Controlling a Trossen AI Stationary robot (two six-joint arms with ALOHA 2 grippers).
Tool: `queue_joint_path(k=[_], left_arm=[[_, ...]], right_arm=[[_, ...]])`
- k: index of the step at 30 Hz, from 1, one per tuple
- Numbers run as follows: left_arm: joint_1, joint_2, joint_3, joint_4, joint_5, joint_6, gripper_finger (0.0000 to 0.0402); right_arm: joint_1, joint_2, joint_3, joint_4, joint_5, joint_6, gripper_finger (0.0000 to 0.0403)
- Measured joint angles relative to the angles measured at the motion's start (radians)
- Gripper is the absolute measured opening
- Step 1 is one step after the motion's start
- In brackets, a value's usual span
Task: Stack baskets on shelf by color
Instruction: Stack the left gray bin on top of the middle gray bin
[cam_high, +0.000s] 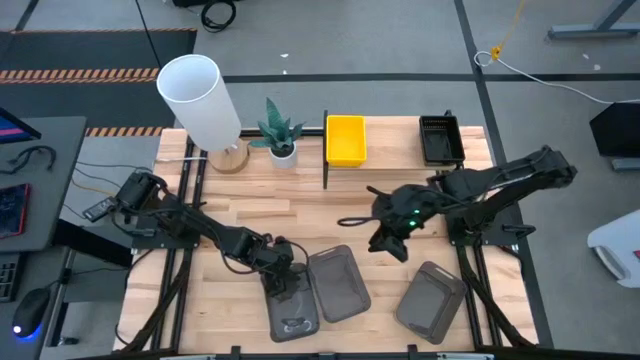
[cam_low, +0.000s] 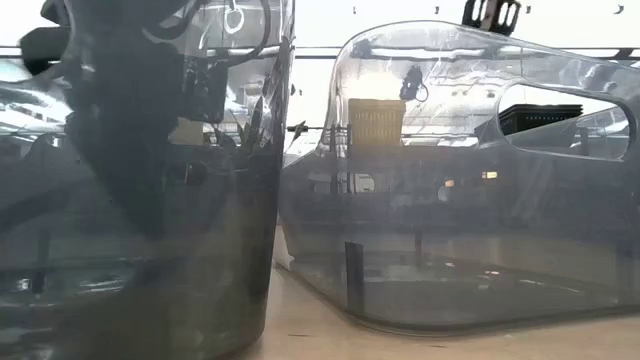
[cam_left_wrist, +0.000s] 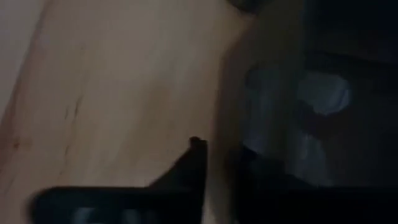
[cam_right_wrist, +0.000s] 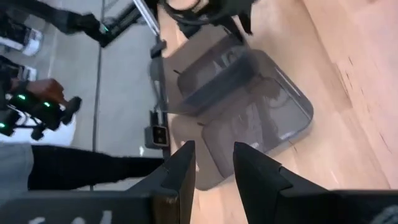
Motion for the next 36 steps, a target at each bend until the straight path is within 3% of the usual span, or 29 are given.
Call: queue_joint_path(k=[3, 8, 12, 21, 29, 36], left_arm=[[0.013, -0.025, 0.000, -0.013, 0.048, -0.052, 0.0014], [0.013, -0.089, 0.039, -0.095, 0.094, -0.133, 0.0008], [0.013, -0.106, 0.153, -0.231, 0.104, -0.123, 0.0006], [0.084, -0.068, 0.417, -0.372, -0.072, -0.117, 0.0004], [0.155, -0.019, 0.500, -0.352, -0.093, -0.043, 0.0004], [0.164, 0.049, 0.505, -0.273, -0.082, -0.007, 0.0004]], right_arm=[[0.042, -0.043, 0.000, -0.004, 0.063, 0.017, 0.0114], [0.090, -0.100, 0.000, 0.013, 0.091, 0.015, 0.0114], [0.122, -0.133, 0.000, 0.050, 0.114, -0.005, 0.0114], [0.163, -0.176, 0.000, 0.066, 0.201, -0.065, 0.0114], [0.204, -0.210, 0.000, 0.061, 0.220, -0.073, 0.0114], [0.257, -0.265, 0.000, 0.052, 0.346, -0.073, 0.0114]])
